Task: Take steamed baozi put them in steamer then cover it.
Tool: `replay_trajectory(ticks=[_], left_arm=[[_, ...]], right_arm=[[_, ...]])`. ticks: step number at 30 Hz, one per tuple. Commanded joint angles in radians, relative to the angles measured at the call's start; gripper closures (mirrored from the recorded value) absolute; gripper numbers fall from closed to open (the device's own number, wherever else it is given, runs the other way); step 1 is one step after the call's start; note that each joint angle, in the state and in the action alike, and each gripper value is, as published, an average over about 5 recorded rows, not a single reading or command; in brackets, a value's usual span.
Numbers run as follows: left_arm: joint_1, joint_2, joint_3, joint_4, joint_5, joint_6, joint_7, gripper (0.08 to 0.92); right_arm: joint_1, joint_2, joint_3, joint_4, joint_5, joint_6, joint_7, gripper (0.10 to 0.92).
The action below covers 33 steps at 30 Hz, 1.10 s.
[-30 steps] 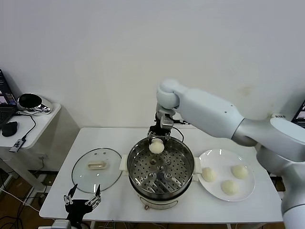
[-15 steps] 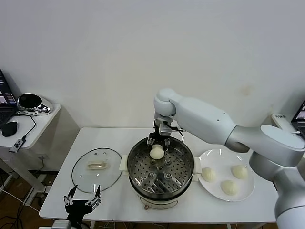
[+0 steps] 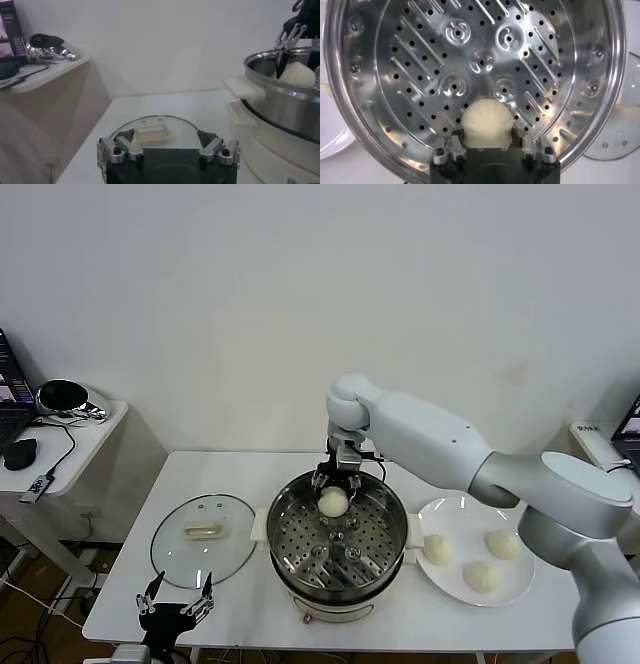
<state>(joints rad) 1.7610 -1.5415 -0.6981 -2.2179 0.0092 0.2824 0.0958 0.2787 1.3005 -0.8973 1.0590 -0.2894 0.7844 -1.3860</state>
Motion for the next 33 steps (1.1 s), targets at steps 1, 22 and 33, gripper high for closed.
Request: replay_trajectory(ticks=[1, 22, 33], left_arm=[[-0.003, 0.002, 0.003, 0.005, 0.000, 0.003, 0.002, 0.177], [-0.052, 0.047, 0.009, 0.057, -0.034, 0.025, 0.019, 0.177], [-0.069, 0.073, 0.016, 0.078, -0.052, 0.036, 0.028, 0.177]], right_arm=[[0.038, -0.028, -0.013, 0.040, 0.143, -0.106, -0.024, 0.233], [0.357, -0.590, -0.217, 0.340, 0.653, -0.758, 0.084, 0.203], [0.121, -0.873, -0.045, 0.496, 0.501, -1.338, 0.082, 0.203]])
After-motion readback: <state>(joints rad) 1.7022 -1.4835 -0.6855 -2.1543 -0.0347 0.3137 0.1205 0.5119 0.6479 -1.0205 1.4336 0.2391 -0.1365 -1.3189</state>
